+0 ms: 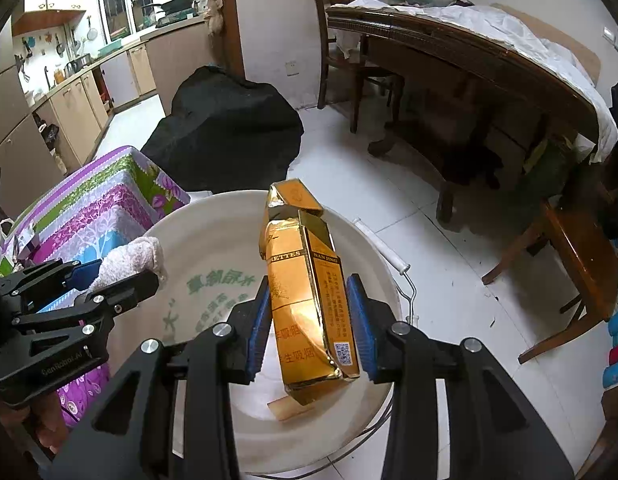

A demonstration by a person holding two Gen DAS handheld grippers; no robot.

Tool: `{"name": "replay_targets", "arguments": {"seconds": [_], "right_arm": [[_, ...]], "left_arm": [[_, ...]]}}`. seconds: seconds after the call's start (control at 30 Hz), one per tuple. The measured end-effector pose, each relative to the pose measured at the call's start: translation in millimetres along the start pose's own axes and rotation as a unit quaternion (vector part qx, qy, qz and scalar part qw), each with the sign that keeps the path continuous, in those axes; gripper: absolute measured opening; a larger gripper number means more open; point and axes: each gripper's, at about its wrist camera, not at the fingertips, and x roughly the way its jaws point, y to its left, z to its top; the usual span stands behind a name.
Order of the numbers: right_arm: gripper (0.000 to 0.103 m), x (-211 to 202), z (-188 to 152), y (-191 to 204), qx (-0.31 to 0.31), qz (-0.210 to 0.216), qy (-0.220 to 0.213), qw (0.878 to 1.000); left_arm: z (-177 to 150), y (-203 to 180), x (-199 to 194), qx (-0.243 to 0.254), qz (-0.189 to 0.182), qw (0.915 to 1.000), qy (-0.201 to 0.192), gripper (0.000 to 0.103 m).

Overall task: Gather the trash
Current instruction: 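Carry towel and cigarette pack over the basin and open both tools, then grasp the white medicine box with the left tool while the right tool grasps the yellow snack wrapper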

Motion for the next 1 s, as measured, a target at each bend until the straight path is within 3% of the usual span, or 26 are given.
{"name": "replay_targets", "arguments": {"seconds": [0.23,0.47,0.6,0.77,0.9,1.0], "right_arm": [[0.046,-1.0,-1.3,-2.9,0.006,0.003,-0.003,1.0],[0.046,-7.3,-4.3,-0.5,0.008,0.0,-0.012,1.0],[0.047,-41.8,-8.7,14.7,-0.003,0.01,-0.076,0.997],[0.071,-101.8,-39.6,67.3,-0.035,0.076,-0.181,0.98],[0.077,-118.1,-63.6,122.1,-0.069,0.143,-0.204,0.966],[0.079,-113.5,-75.7,164.1,-0.085,0.202,-0.188,0.958]], "left_arm": [[-1.4,3.0,-0.6,-0.001,0.015,0.9999,-0.004,0.062],[-3.0,6.1,-3.8,-0.003,0.02,0.9998,-0.007,0.063],[-10.5,7.3,-20.1,0.008,0.022,0.9995,-0.021,0.063],[-44.6,36.7,-74.4,0.026,0.028,0.9973,-0.063,0.065],[-96.4,109.0,-135.9,0.003,0.067,0.9936,-0.091,0.066],[-132.3,164.0,-177.4,-0.02,0.108,0.9888,-0.101,0.068]]}}
